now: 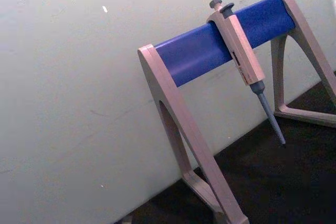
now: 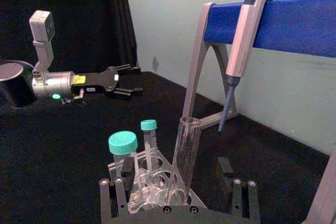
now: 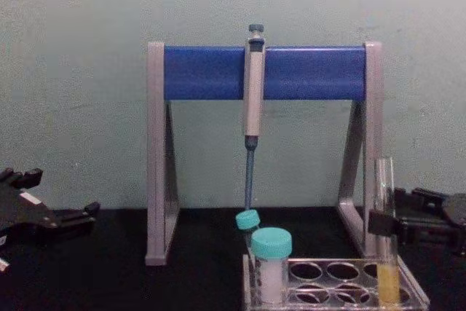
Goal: Pick up the test tube from the test tube rack, shake it, then place it back into the test tube rack.
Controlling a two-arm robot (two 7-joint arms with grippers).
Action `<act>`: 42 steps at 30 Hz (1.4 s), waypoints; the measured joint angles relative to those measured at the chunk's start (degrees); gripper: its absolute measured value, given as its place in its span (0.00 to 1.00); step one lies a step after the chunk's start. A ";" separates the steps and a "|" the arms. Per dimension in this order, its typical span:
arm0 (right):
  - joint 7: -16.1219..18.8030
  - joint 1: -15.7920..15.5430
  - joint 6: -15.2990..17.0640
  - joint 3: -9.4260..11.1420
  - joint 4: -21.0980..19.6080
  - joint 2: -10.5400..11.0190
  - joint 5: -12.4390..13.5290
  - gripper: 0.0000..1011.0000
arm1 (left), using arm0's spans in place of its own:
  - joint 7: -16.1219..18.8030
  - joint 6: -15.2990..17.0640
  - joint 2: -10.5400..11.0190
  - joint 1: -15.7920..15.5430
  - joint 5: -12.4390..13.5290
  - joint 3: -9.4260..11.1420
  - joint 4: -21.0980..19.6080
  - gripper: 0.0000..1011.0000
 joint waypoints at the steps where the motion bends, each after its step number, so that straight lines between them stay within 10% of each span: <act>1: 0.08 0.22 0.00 -0.13 0.35 -0.15 0.03 0.99 | 0.00 0.00 0.00 0.00 0.00 0.00 0.00 0.99; 42: 1.40 2.90 -0.21 -1.74 3.88 -2.03 -0.07 0.99 | 0.00 0.00 0.00 0.00 0.00 0.00 0.00 0.99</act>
